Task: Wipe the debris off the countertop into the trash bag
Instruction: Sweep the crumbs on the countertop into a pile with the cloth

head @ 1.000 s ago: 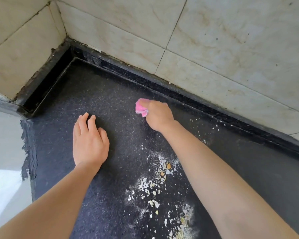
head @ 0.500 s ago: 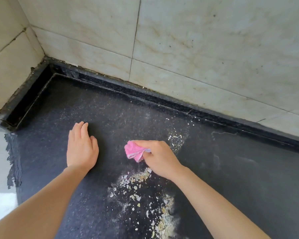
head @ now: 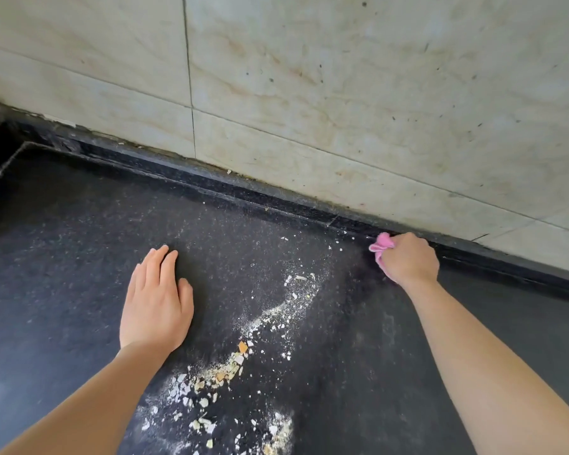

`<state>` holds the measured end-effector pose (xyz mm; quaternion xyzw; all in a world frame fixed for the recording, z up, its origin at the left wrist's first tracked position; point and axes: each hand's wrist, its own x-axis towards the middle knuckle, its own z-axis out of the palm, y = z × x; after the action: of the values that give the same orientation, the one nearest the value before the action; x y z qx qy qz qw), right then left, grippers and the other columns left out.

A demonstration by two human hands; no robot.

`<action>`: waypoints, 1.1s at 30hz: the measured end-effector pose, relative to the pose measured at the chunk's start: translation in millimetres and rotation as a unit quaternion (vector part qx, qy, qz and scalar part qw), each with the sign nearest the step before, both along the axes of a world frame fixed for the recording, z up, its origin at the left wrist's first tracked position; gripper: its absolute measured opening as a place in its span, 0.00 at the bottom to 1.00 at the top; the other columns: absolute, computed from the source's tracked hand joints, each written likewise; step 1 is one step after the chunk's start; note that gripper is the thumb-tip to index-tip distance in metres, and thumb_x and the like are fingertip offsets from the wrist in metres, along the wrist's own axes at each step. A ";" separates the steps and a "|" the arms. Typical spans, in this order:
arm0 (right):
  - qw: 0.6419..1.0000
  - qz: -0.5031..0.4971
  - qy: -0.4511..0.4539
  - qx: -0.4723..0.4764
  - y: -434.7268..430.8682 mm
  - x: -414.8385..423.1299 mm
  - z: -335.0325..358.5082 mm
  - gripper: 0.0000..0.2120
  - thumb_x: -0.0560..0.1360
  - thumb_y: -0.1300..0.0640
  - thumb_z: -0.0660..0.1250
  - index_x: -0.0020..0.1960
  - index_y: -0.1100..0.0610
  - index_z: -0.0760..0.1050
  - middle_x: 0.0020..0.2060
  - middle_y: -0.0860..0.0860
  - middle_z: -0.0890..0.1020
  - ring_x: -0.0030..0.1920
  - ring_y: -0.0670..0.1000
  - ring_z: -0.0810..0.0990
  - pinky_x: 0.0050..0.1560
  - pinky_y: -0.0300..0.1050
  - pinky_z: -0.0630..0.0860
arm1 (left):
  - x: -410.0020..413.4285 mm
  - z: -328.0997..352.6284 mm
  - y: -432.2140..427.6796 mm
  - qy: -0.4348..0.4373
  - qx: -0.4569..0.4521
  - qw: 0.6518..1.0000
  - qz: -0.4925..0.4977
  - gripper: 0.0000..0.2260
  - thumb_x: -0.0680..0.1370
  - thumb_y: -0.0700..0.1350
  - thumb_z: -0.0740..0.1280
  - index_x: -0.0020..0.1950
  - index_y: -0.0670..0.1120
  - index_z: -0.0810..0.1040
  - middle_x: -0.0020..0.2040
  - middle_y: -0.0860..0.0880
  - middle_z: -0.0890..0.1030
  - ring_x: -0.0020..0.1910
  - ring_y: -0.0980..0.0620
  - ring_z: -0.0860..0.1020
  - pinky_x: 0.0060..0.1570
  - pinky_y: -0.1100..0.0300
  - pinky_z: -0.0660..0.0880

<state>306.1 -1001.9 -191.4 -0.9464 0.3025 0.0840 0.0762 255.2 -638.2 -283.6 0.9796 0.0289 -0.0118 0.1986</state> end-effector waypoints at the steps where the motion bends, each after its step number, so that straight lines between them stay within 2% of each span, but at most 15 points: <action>1: 1.000 -0.006 0.005 -0.020 0.1 3.2 -5.0 0.06 0.72 0.57 0.66 0.39 0.58 0.75 0.37 0.56 0.81 0.40 0.60 0.80 0.37 0.44 0.74 | 0.0 -0.2 0.0 0.002 -0.001 1.000 0.002 0.21 0.80 0.45 0.55 0.73 0.40 0.64 0.75 0.44 0.63 0.75 0.46 0.57 0.76 0.51 0.51; 4: 1.000 -0.010 0.007 -0.027 12.6 16.8 -22.1 0.07 0.78 0.56 0.64 0.45 0.59 0.77 0.42 0.58 0.81 0.48 0.61 0.81 0.39 0.44 0.70 | 0.1 -1.1 -0.1 -0.003 0.000 1.000 0.006 0.22 0.80 0.47 0.52 0.73 0.40 0.64 0.74 0.44 0.63 0.75 0.46 0.57 0.75 0.50 0.52; 6: 0.999 -0.002 0.019 -0.041 22.8 25.0 -29.5 0.08 0.78 0.58 0.64 0.50 0.61 0.79 0.44 0.58 0.83 0.47 0.60 0.82 0.37 0.43 0.71 | 1.1 -1.5 -1.2 -0.006 0.003 1.000 0.005 0.24 0.79 0.49 0.50 0.72 0.41 0.64 0.74 0.44 0.64 0.75 0.46 0.57 0.75 0.51 0.52; 9: 0.997 0.047 0.040 -0.052 25.6 22.4 -30.7 0.07 0.77 0.59 0.63 0.50 0.61 0.79 0.41 0.57 0.82 0.41 0.59 0.79 0.36 0.43 0.70 | 0.9 -1.9 -1.3 -0.009 0.002 1.000 0.005 0.25 0.78 0.50 0.50 0.72 0.40 0.65 0.73 0.44 0.64 0.75 0.46 0.58 0.75 0.50 0.54; 12: 0.990 0.137 0.031 -0.004 12.6 11.7 -25.7 0.09 0.76 0.59 0.63 0.52 0.57 0.81 0.42 0.56 0.84 0.42 0.59 0.80 0.35 0.43 0.69 | 0.3 -0.8 -1.2 -0.008 0.002 1.000 0.006 0.25 0.78 0.49 0.50 0.72 0.40 0.65 0.73 0.43 0.65 0.74 0.46 0.58 0.74 0.48 0.56; 14: 0.985 0.165 -0.008 0.039 6.8 9.0 -20.6 0.12 0.75 0.62 0.62 0.49 0.50 0.81 0.36 0.54 0.83 0.37 0.58 0.79 0.32 0.44 0.67 | -0.1 -0.2 -0.9 -0.007 0.002 1.000 0.003 0.24 0.79 0.49 0.50 0.72 0.40 0.65 0.73 0.44 0.65 0.74 0.46 0.58 0.74 0.48 0.56; 16: 0.990 0.139 -0.035 0.009 14.1 14.3 -20.8 0.13 0.75 0.64 0.60 0.49 0.53 0.81 0.33 0.54 0.79 0.35 0.58 0.78 0.30 0.43 0.66 | 0.1 0.3 -1.4 -0.006 -0.001 1.000 0.005 0.22 0.80 0.48 0.52 0.72 0.40 0.64 0.73 0.44 0.64 0.75 0.46 0.58 0.74 0.48 0.55; 18: 0.993 0.117 -0.029 -0.010 35.3 18.8 -26.3 0.10 0.75 0.65 0.60 0.48 0.59 0.80 0.36 0.57 0.81 0.41 0.61 0.80 0.34 0.44 0.70 | -0.4 1.0 -1.7 -0.006 -0.001 1.000 0.007 0.23 0.79 0.48 0.51 0.72 0.41 0.64 0.74 0.44 0.64 0.75 0.46 0.57 0.75 0.49 0.54; 20: 0.990 0.134 -0.025 0.021 51.9 20.0 -32.4 0.09 0.75 0.65 0.62 0.48 0.58 0.80 0.39 0.59 0.83 0.44 0.62 0.81 0.38 0.47 0.73 | -0.1 2.2 -2.0 -0.008 -0.002 1.000 0.006 0.24 0.79 0.50 0.50 0.72 0.41 0.64 0.74 0.44 0.64 0.75 0.46 0.57 0.75 0.50 0.54; 22: 0.981 0.167 -0.028 0.092 50.0 21.2 -29.7 0.09 0.72 0.64 0.61 0.39 0.56 0.79 0.32 0.57 0.80 0.37 0.59 0.79 0.32 0.44 0.67 | -0.6 2.3 -1.6 -0.006 -0.002 1.000 0.004 0.23 0.79 0.49 0.50 0.72 0.41 0.64 0.74 0.44 0.64 0.75 0.46 0.57 0.75 0.50 0.54; 24: 0.973 0.171 -0.038 0.151 39.1 26.2 -20.6 0.09 0.69 0.63 0.58 0.33 0.59 0.74 0.27 0.59 0.76 0.31 0.56 0.73 0.32 0.44 0.62 | -0.9 1.7 -1.5 -0.005 -0.004 1.000 0.004 0.21 0.81 0.47 0.53 0.72 0.41 0.64 0.74 0.44 0.64 0.75 0.46 0.57 0.75 0.49 0.54; 26: 0.977 0.159 -0.065 0.129 38.0 30.8 -21.3 0.12 0.72 0.64 0.58 0.35 0.55 0.76 0.29 0.57 0.78 0.32 0.57 0.74 0.33 0.45 0.67 | -0.9 0.8 -0.8 -0.007 -0.004 1.000 0.008 0.21 0.81 0.47 0.53 0.72 0.41 0.65 0.74 0.44 0.64 0.75 0.46 0.58 0.75 0.49 0.54; 29: 0.978 0.179 -0.074 0.074 62.2 28.8 -36.9 0.13 0.76 0.64 0.59 0.48 0.54 0.81 0.37 0.56 0.83 0.38 0.59 0.79 0.35 0.47 0.71 | -0.7 1.2 -1.2 -0.009 -0.005 1.000 0.003 0.22 0.80 0.48 0.52 0.72 0.40 0.65 0.74 0.44 0.64 0.75 0.45 0.58 0.75 0.49 0.55; 30: 0.976 0.188 -0.067 0.081 68.7 29.8 -40.0 0.12 0.76 0.64 0.59 0.48 0.54 0.81 0.36 0.56 0.83 0.37 0.58 0.78 0.35 0.46 0.69 | -0.1 1.3 -1.2 -0.009 -0.006 1.000 0.005 0.22 0.80 0.47 0.52 0.72 0.40 0.65 0.74 0.44 0.64 0.75 0.46 0.58 0.75 0.49 0.55; 33: 0.965 0.191 -0.044 0.174 70.3 41.1 -27.2 0.12 0.76 0.62 0.60 0.40 0.58 0.80 0.29 0.53 0.79 0.29 0.53 0.72 0.33 0.45 0.66 | -0.3 0.5 -1.1 -0.009 -0.002 1.000 0.006 0.22 0.80 0.48 0.51 0.72 0.41 0.65 0.74 0.45 0.64 0.75 0.46 0.58 0.75 0.50 0.55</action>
<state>347.3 -931.6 -218.6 -0.9616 0.0931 0.1066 0.2351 255.0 -639.3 -283.0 0.9790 0.0328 -0.0020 0.2012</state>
